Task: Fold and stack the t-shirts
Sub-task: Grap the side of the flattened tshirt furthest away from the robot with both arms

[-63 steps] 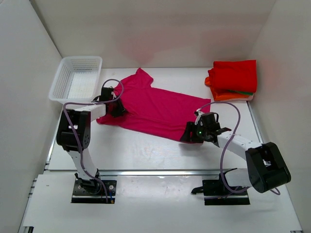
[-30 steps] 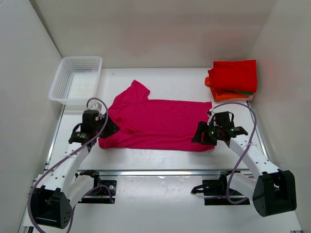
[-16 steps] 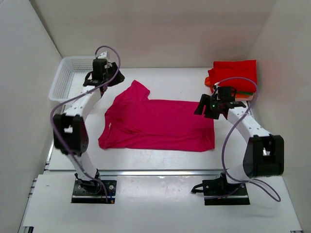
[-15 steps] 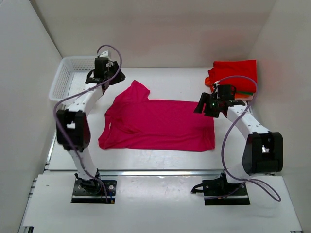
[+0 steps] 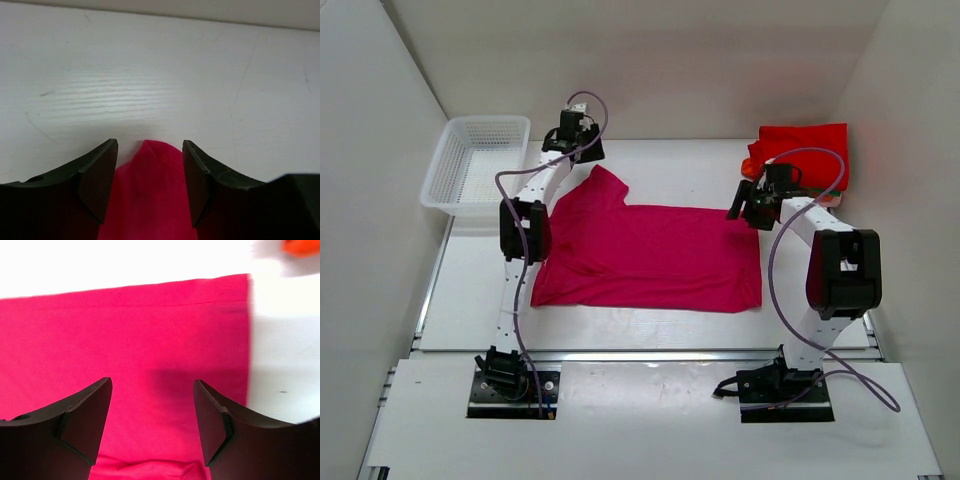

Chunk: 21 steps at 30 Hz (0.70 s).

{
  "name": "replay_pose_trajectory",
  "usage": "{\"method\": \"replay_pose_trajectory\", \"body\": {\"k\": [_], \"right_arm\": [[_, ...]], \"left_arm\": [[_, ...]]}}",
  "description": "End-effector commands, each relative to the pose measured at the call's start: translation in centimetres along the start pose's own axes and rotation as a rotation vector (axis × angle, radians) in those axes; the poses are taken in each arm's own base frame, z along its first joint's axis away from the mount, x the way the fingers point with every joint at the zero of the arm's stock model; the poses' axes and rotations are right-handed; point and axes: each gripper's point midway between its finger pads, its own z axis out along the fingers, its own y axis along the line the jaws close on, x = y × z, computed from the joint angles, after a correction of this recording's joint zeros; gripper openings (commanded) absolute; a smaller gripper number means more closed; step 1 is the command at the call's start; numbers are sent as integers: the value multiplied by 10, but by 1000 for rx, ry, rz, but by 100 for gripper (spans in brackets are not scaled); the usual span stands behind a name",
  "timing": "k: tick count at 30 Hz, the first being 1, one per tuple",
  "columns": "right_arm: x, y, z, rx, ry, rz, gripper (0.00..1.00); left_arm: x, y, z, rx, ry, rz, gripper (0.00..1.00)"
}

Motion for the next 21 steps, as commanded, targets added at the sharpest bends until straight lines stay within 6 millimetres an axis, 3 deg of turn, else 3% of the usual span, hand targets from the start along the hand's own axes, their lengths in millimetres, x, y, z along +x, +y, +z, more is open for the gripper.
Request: {"method": "replay_pose_trajectory", "body": {"k": [1, 3, 9, 10, 11, 12, 14, 15, 20, 21], "right_arm": [[-35, -11, 3, 45, -112, 24, 64], [-39, -25, 6, 78, -121, 49, 65], [-41, -41, 25, 146, -76, 58, 68], [-47, -40, 26, 145, -87, 65, 69], [-46, -40, 31, 149, -79, 69, 69], [-39, -46, 37, 164, -48, 84, 69], [-51, -44, 39, 150, -65, 90, 71], [-46, -46, 43, 159, -47, 91, 70], [-59, -44, 53, 179, -51, 82, 67], [-57, -47, 59, 185, -40, 75, 60]], "left_arm": [[-1, -16, -13, 2, 48, 36, 66], [10, -11, -11, 3, 79, 28, 65], [47, -2, -15, -2, 162, 8, 62], [38, -1, -18, -4, 135, 9, 57], [38, -3, -20, -1, 131, 10, 48], [42, -3, -21, -2, 140, 9, 46], [40, -4, -20, 15, 138, 4, 5], [41, -4, -20, 24, 142, -4, 0], [35, -10, -29, 55, 128, -10, 0], [33, -11, -32, 66, 119, -9, 0]]}}
